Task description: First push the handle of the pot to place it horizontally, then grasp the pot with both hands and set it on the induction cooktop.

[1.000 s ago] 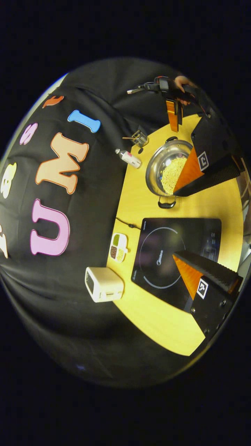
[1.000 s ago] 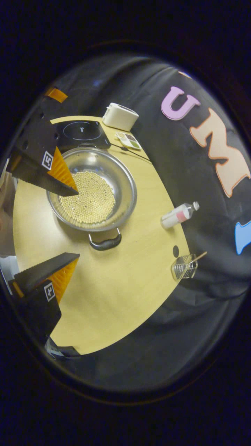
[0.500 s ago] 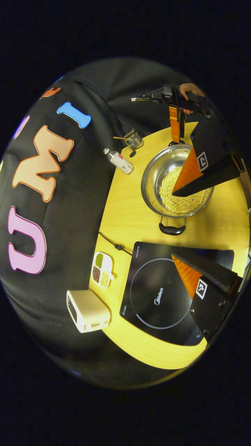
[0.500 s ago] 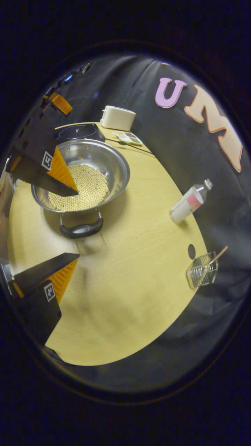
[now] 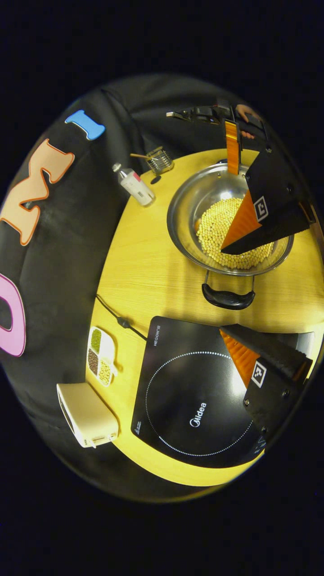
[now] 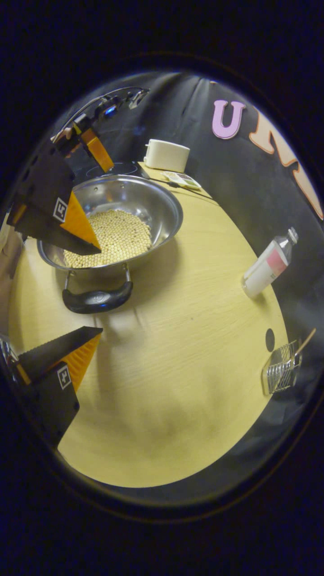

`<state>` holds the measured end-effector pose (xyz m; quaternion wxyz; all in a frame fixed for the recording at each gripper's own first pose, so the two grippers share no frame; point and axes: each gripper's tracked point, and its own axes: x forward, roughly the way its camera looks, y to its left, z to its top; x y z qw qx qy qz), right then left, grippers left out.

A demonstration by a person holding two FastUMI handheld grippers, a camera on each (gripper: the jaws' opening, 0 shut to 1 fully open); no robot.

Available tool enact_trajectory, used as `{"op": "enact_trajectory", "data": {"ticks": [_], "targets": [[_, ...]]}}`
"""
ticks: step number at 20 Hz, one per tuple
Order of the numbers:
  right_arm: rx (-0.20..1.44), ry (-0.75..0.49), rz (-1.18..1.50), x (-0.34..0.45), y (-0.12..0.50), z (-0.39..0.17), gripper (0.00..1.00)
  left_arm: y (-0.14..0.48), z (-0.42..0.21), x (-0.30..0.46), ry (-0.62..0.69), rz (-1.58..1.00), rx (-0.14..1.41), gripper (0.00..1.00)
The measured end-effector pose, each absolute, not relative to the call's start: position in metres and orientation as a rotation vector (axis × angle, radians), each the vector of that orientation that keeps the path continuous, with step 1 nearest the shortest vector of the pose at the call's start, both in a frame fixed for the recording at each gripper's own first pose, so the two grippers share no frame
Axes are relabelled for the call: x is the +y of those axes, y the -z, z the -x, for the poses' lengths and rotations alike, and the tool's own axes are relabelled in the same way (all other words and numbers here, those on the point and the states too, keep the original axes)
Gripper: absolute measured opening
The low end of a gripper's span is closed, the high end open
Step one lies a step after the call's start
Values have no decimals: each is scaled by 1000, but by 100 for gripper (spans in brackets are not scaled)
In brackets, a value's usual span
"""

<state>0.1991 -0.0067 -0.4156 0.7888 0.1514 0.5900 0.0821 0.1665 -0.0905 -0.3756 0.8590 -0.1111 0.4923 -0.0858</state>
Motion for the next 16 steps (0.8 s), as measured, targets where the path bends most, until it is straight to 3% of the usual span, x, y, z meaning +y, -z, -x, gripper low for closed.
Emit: {"op": "enact_trajectory", "data": {"ticks": [3,4,6,7,10,11,12,15,16], "targets": [[1304,-183,-330,-6,428,-202,98,389,-171,-99,198,238,1066,96],[1316,-183,-334,-7,430,-202,85,394,-170,-100,200,235,1088,96],[1331,-187,-343,-7,433,-204,85,404,-167,-100,200,225,1127,100],[1340,-191,-347,-5,437,-205,95,407,-169,-102,202,226,1134,96],[1356,-201,-352,-4,442,-207,95,417,-166,-104,205,199,1172,92],[1356,-207,-368,-2,442,-210,85,421,-166,-108,210,196,1183,88],[1365,-209,-374,1,446,-208,69,424,-167,-110,215,196,1191,87],[1375,-231,-372,6,448,-210,67,433,-167,-109,217,155,1227,87],[1377,-230,-377,10,449,-210,64,436,-167,-106,213,134,1236,78]]}}
